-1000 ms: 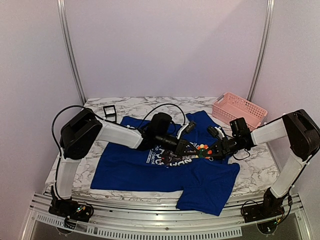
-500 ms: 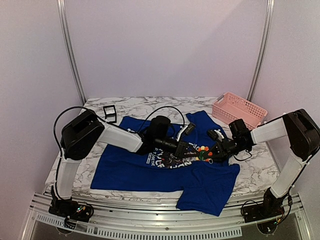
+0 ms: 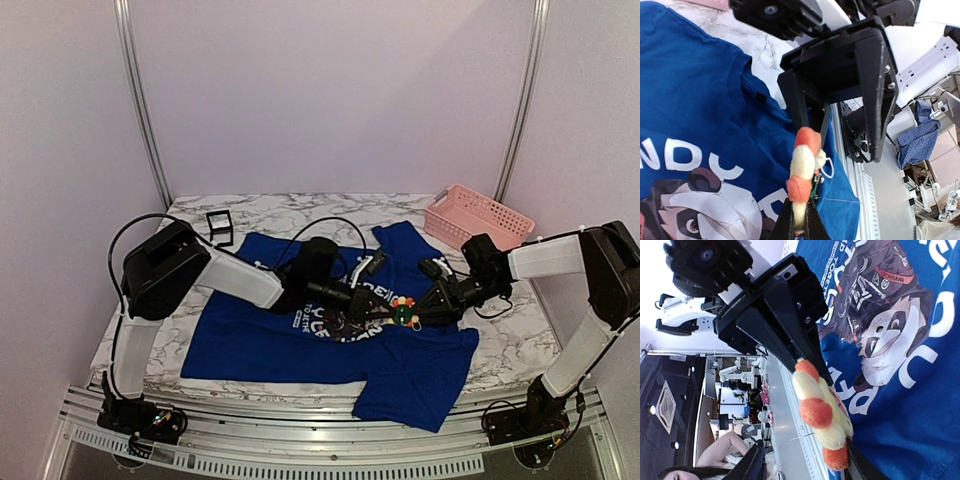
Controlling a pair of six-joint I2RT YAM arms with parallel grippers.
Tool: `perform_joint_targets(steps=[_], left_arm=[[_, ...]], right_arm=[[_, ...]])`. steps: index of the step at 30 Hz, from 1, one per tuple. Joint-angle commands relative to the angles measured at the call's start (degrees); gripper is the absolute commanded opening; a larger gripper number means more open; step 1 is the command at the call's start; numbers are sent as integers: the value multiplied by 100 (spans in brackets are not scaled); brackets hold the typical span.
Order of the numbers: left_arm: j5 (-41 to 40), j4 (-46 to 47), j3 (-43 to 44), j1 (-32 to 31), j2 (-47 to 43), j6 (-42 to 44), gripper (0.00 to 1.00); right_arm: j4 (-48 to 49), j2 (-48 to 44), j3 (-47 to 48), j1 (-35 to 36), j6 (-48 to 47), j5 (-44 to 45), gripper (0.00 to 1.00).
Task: Pin the brooch onto the clothing
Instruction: Pick up the brooch from the brooch box.
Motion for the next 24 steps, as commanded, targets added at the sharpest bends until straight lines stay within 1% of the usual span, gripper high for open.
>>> perform_joint_targets(steps=[1, 3, 4, 5, 7, 10, 11, 15, 17, 19, 20, 22, 24], left_arm=[[-109, -220, -105, -49, 127, 270, 0], [-127, -259, -123, -53, 136, 317, 0], [-135, -265, -131, -53, 136, 320, 0], [-141, -261, -137, -53, 141, 316, 0], [-146, -244, -149, -66, 145, 320, 0], [-150, -234, -150, -79, 154, 312, 0], [-150, -219, -151, -80, 160, 319, 0], [-146, -185, -129, -88, 176, 327, 0], [-158, -187, -101, -102, 180, 338, 0], [-177, -188, -83, -119, 185, 361, 0], [-187, -198, -74, -134, 195, 391, 0], [-206, -228, -43, -164, 210, 445, 0], [-227, -265, -11, -192, 235, 481, 0]], right_arm=[[-118, -298, -116, -31, -64, -10, 58], [-12, -347, -261, -15, 27, 178, 68], [92, -424, -382, 1, 101, 357, 76], [289, -500, -536, 26, 175, 582, 82], [989, -783, -1009, 47, 484, 1032, 85], [2103, -1669, -1666, 80, 890, 1683, 86], [2504, -2081, -1870, 94, 958, 1880, 86], [3640, -3145, -2684, 219, 1044, 2705, 84], [3909, -3457, -2907, 316, 956, 2960, 84], [3929, -3636, -3015, 330, 938, 3381, 84], [3924, -3685, -3023, 331, 1005, 3434, 84], [3985, -3658, -3005, 331, 1059, 3251, 78], [4125, -3524, -2952, 329, 1196, 2859, 72]])
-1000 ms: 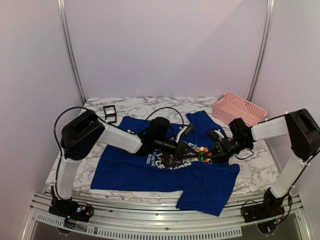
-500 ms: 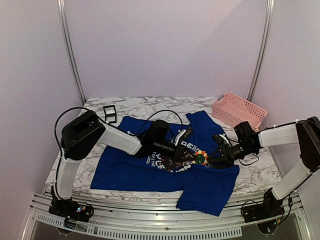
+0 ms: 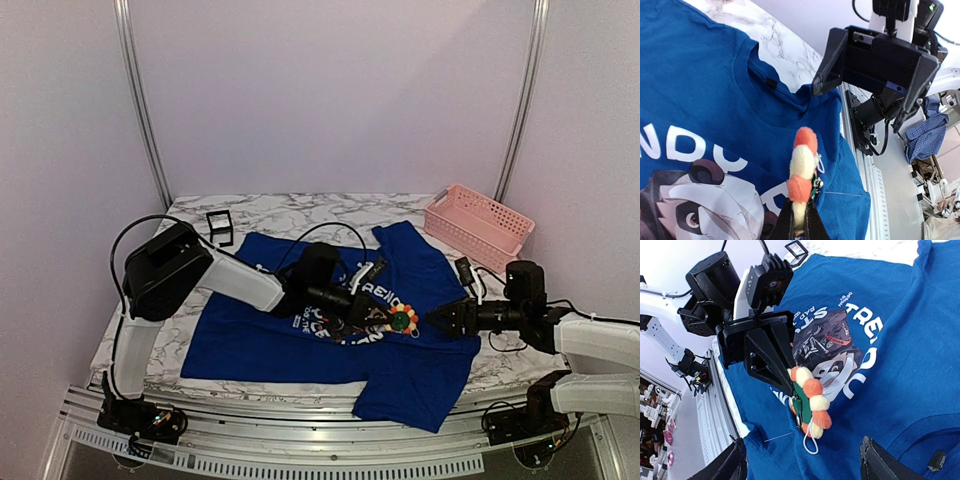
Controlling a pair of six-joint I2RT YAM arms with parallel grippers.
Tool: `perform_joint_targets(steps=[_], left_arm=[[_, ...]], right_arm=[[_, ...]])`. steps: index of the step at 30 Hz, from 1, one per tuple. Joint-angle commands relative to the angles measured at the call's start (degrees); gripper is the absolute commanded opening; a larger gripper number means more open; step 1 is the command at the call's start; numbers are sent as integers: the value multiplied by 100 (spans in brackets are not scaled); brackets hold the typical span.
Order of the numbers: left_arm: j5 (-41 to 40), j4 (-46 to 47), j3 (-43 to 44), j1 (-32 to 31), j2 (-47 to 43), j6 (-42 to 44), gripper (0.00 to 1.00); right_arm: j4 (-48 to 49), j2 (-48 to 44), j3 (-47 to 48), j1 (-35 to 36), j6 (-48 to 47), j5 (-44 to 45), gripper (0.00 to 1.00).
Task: Pin the brooch onto the clothing
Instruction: Pick up the brooch from the brooch box, then pin the brooch onto the flattened clothing.
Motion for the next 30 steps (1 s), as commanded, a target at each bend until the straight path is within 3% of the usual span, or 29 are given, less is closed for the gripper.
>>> perform_joint_targets(steps=[1, 3, 6, 18, 23, 30], left_arm=[[-101, -103, 81, -143, 202, 200, 0], [-118, -151, 104, -145, 203, 240, 0], [-118, -251, 113, -146, 181, 325, 0], [-127, -513, 258, -163, 204, 638, 0], [-121, -675, 378, -155, 260, 773, 0], [-71, -827, 364, -154, 226, 946, 0]], right_arm=[[518, 208, 48, 47, 260, -228, 71], [187, 313, 190, 79, 262, -355, 67], [-241, 266, 435, 93, 276, -328, 48], [-1625, -313, 560, 526, 2417, 757, 19], [-1654, -412, 375, 959, 2864, 1431, 20], [-1701, -329, -20, 1484, 2905, 1925, 39]])
